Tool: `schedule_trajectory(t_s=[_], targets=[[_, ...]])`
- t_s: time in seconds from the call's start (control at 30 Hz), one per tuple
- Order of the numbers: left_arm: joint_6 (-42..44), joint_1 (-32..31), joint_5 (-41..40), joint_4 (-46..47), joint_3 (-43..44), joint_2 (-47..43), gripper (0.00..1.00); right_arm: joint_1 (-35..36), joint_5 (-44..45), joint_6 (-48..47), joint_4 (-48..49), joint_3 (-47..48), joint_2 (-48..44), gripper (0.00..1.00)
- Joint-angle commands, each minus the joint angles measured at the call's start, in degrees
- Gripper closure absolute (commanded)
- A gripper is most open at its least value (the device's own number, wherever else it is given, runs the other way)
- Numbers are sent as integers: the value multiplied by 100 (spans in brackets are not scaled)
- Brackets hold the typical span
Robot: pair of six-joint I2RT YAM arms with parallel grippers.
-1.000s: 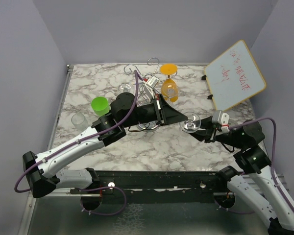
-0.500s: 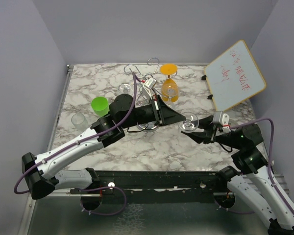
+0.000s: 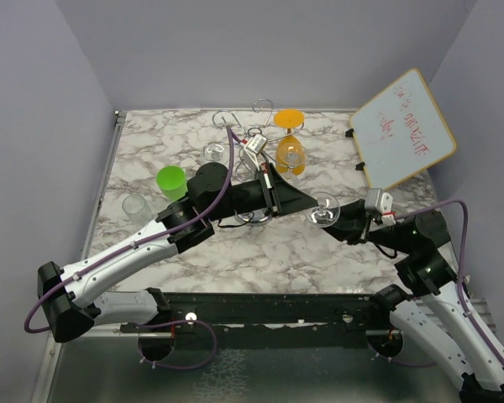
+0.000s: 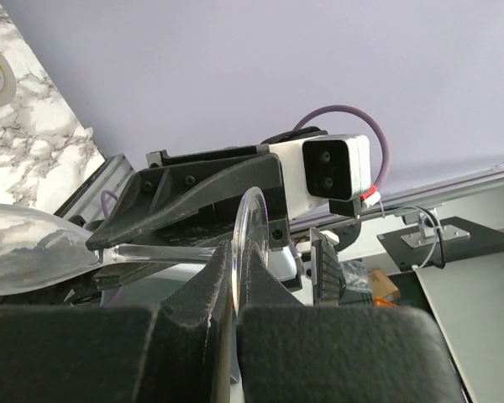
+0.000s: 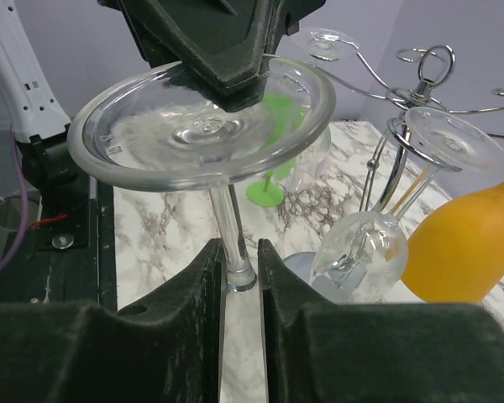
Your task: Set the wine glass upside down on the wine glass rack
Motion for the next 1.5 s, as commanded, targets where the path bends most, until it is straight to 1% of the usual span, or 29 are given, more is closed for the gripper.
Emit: schedule_trajectory(t_s=[0.0, 0.33, 0.37, 0.4, 0.43, 0.47, 0.5, 0.53, 0.63, 0.7, 0.77, 0.83, 0.93, 1.07, 1.27, 1.47], targets=[[-166, 18, 60, 351, -27, -185, 100, 9, -180, 47, 232, -88, 142, 78], [-273, 24, 10, 473, -43, -297, 100, 14, -141, 48, 207, -180, 147, 76], [-276, 24, -2, 477, -44, -306, 100, 15, -139, 50, 200, -180, 152, 77], [-284, 24, -8, 481, -51, -316, 100, 12, -135, 52, 204, -180, 152, 82], [-278, 24, -17, 486, -61, -321, 100, 16, -108, 67, 220, -172, 159, 89], [-276, 24, -42, 478, -68, -325, 100, 12, -75, 98, 234, -159, 170, 94], [-264, 24, -68, 483, -82, -347, 96, 9, -51, 131, 251, -148, 185, 98], [-197, 24, -106, 456, -83, -362, 88, 9, -18, 175, 267, -137, 190, 99], [35, 25, -356, 239, -88, -453, 60, 13, 164, 491, 395, -138, 226, 99], [210, 24, -623, -16, -115, -600, 44, 9, 289, 744, 501, -158, 243, 99], [364, 29, -894, -248, -146, -754, 32, 8, 417, 973, 642, -213, 236, 99], [578, 43, -1136, -447, -109, -906, 24, 13, 540, 1211, 822, -300, 194, 99], [1186, 42, -1429, -1083, 317, -1052, 18, 10, 647, 1606, 1151, -444, 161, 99], [1965, 42, -2195, -1930, 857, -1244, 15, 11, 766, 2029, 1591, -616, 224, 99], [3150, 42, -3003, -2332, 1138, -1638, 12, 18, 1119, 2310, 1863, -584, 488, 99], [4158, 42, -3728, -2697, 1358, -1741, 9, 109, 1328, 2379, 2026, -390, 938, 99]])
